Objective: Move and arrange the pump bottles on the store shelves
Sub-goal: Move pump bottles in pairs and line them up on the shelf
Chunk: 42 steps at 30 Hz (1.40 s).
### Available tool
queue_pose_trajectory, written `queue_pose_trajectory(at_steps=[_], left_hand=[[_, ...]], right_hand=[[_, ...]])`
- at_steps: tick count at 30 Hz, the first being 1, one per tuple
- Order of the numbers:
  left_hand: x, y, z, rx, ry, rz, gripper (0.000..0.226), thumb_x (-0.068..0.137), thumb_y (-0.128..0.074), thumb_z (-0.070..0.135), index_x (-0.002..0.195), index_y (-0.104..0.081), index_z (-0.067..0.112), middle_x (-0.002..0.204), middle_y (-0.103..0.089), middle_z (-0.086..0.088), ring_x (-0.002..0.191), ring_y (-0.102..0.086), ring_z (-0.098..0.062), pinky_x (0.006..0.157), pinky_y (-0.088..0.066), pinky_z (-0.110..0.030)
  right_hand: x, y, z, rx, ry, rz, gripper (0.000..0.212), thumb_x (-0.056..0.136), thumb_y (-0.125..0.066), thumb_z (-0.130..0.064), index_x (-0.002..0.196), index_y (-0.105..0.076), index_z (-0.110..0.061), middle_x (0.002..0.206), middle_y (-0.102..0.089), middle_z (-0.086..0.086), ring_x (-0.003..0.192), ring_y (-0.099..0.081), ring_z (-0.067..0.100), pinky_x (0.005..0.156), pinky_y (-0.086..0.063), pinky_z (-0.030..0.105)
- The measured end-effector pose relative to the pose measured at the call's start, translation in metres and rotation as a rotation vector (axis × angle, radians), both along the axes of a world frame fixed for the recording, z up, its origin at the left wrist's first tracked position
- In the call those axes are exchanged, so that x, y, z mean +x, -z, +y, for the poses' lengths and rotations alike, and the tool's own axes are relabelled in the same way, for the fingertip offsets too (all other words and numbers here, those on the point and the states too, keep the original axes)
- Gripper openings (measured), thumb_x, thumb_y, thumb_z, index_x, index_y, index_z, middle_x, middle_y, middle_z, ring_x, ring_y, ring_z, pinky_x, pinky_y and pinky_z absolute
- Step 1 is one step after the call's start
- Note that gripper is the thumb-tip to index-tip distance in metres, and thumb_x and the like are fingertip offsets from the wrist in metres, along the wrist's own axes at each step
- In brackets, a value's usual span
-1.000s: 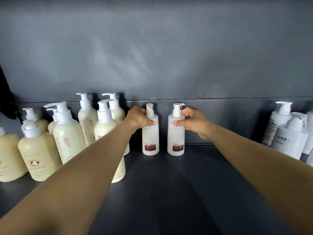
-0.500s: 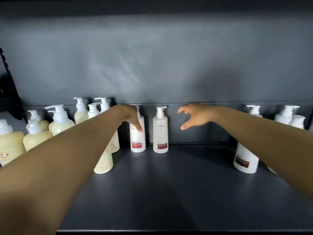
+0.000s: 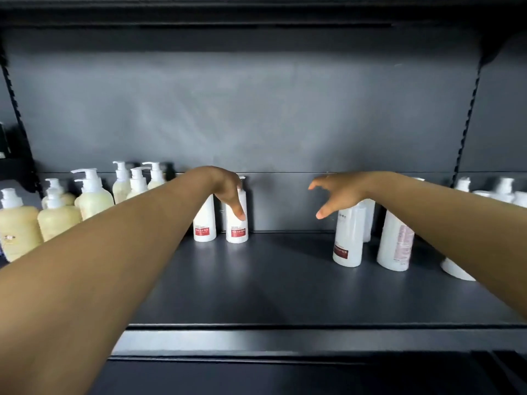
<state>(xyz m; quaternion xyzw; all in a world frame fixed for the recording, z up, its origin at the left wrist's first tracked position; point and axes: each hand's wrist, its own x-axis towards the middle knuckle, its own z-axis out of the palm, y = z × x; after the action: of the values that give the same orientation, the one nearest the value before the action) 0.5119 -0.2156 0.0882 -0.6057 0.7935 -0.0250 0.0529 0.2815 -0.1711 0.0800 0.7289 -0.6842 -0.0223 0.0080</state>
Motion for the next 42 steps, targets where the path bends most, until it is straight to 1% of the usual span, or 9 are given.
queue_pose_trajectory(at_steps=[5, 10, 17, 20, 24, 27, 35, 39, 42], left_hand=[[-0.012, 0.002, 0.022, 0.003, 0.050, 0.055, 0.087, 0.077, -0.070, 0.049, 0.147, -0.029, 0.017, 0.152, -0.031, 0.001, 0.139, -0.033, -0.023, 0.109, -0.033, -0.035], [-0.026, 0.009, 0.045, 0.038, 0.073, 0.078, 0.091, 0.077, -0.070, 0.047, 0.150, -0.022, 0.020, 0.155, -0.023, 0.001, 0.141, -0.028, -0.023, 0.111, -0.030, -0.036], [-0.061, 0.003, 0.069, 0.026, 0.115, 0.071, 0.093, 0.077, -0.071, 0.046, 0.150, -0.020, 0.019, 0.154, -0.027, 0.000, 0.141, -0.030, -0.023, 0.112, -0.029, -0.034], [-0.084, 0.000, 0.072, 0.014, 0.137, 0.086, 0.094, 0.076, -0.071, 0.048, 0.150, -0.020, 0.020, 0.154, -0.027, 0.000, 0.140, -0.031, -0.024, 0.114, -0.030, -0.037], [-0.116, 0.002, 0.065, 0.000, 0.155, 0.088, 0.093, 0.077, -0.070, 0.047, 0.150, -0.020, 0.016, 0.155, -0.026, -0.001, 0.141, -0.029, -0.023, 0.114, -0.028, -0.037], [-0.139, 0.006, 0.053, -0.004, 0.141, 0.114, 0.093, 0.078, -0.069, 0.046, 0.150, -0.020, 0.014, 0.155, -0.025, -0.002, 0.141, -0.028, -0.024, 0.114, -0.028, -0.036], [-0.190, 0.041, 0.012, 0.114, 0.052, 0.367, 0.097, 0.078, -0.073, 0.038, 0.151, -0.013, 0.015, 0.155, -0.024, -0.005, 0.141, -0.029, -0.023, 0.115, -0.026, -0.034], [-0.206, 0.055, 0.000, 0.113, 0.029, 0.449, 0.090, 0.076, -0.075, 0.035, 0.148, -0.025, 0.015, 0.147, -0.039, -0.005, 0.133, -0.041, -0.024, 0.110, -0.034, -0.033], [-0.212, 0.061, -0.005, 0.107, 0.025, 0.517, 0.084, 0.071, -0.079, 0.034, 0.142, -0.037, 0.016, 0.138, -0.049, -0.003, 0.125, -0.049, -0.024, 0.107, -0.039, -0.036]], right_hand=[[-0.009, 0.000, 0.037, -0.002, 0.036, -0.139, 0.071, 0.086, -0.063, -0.043, 0.146, -0.028, -0.030, 0.150, -0.035, -0.001, 0.136, -0.037, 0.020, 0.106, -0.031, 0.031], [-0.015, 0.006, 0.070, -0.012, 0.060, -0.159, 0.069, 0.087, -0.063, -0.041, 0.146, -0.030, -0.028, 0.147, -0.038, 0.001, 0.134, -0.038, 0.021, 0.105, -0.033, 0.030], [-0.046, 0.003, 0.113, -0.086, 0.083, -0.213, 0.069, 0.087, -0.065, -0.036, 0.146, -0.031, -0.023, 0.146, -0.038, -0.001, 0.131, -0.041, 0.020, 0.096, -0.030, 0.022], [-0.071, -0.002, 0.120, -0.135, 0.097, -0.242, 0.068, 0.086, -0.068, -0.032, 0.144, -0.034, -0.021, 0.144, -0.042, 0.000, 0.130, -0.041, 0.020, 0.098, -0.030, 0.024], [-0.108, -0.002, 0.117, -0.157, 0.110, -0.249, 0.065, 0.086, -0.068, -0.030, 0.142, -0.038, -0.021, 0.144, -0.041, 0.000, 0.130, -0.041, 0.020, 0.092, -0.028, 0.020], [-0.135, 0.002, 0.103, -0.165, 0.112, -0.238, 0.065, 0.083, -0.070, -0.032, 0.140, -0.041, -0.023, 0.140, -0.045, 0.000, 0.126, -0.045, 0.020, 0.094, -0.033, 0.023], [-0.184, 0.017, 0.044, -0.186, 0.013, -0.234, 0.075, 0.078, -0.075, -0.028, 0.141, -0.036, -0.019, 0.140, -0.045, 0.003, 0.125, -0.044, 0.022, 0.100, -0.039, 0.032], [-0.195, 0.026, 0.024, -0.135, -0.048, -0.330, 0.074, 0.079, -0.075, -0.022, 0.141, -0.035, -0.020, 0.138, -0.046, 0.001, 0.124, -0.045, 0.019, 0.095, -0.038, 0.027], [-0.200, 0.033, 0.015, -0.126, -0.076, -0.366, 0.074, 0.078, -0.075, -0.022, 0.140, -0.036, -0.023, 0.131, -0.049, -0.002, 0.114, -0.050, 0.015, 0.091, -0.040, 0.025]])
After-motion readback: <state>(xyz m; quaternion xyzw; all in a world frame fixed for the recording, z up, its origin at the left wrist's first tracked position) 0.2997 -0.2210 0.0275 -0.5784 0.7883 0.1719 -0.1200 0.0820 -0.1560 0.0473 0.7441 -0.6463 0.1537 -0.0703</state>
